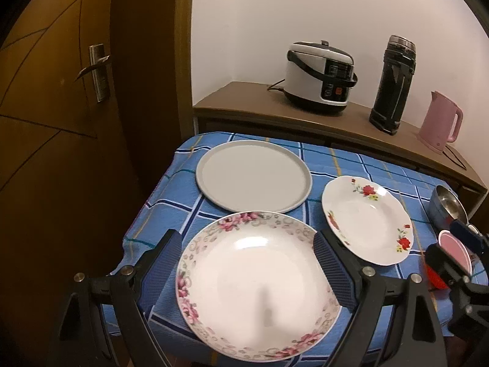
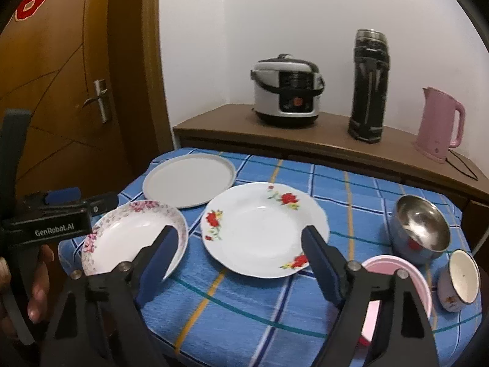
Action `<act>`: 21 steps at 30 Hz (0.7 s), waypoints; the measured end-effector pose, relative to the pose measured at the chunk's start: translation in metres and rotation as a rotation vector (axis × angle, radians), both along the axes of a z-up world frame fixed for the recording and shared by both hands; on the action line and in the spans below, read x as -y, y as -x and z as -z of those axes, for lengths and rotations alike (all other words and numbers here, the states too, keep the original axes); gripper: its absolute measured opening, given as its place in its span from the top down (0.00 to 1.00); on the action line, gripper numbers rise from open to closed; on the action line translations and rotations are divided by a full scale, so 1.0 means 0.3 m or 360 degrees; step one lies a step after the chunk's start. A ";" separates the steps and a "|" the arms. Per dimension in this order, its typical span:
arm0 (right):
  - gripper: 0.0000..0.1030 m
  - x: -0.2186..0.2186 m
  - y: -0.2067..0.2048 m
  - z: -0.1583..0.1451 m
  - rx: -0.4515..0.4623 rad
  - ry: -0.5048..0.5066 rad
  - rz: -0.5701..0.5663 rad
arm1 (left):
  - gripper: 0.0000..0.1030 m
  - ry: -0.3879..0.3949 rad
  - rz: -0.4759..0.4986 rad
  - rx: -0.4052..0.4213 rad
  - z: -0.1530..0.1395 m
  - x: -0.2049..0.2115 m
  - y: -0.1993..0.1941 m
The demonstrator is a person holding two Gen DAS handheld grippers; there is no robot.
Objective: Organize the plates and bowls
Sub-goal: 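Move the left gripper to the rim of the pink-floral deep plate, then grasp the pink-floral plate rim with the left gripper and lift it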
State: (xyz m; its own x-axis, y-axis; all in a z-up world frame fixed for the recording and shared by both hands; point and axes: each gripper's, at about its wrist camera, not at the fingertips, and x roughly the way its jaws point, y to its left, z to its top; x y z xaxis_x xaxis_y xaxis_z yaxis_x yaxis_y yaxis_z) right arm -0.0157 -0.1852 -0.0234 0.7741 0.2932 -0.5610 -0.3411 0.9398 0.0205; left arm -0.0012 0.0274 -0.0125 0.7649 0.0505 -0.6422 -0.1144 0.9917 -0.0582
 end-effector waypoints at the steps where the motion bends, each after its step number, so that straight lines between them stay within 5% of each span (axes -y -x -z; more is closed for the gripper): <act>1: 0.21 -0.009 -0.001 0.007 -0.0010 -0.0002 -0.0009 | 0.13 0.0005 -0.0005 0.0004 0.004 -0.006 0.000; 21: 0.41 -0.146 -0.065 0.145 -0.0242 0.0021 -0.0165 | 0.13 0.0070 -0.0100 -0.0122 0.120 -0.171 0.019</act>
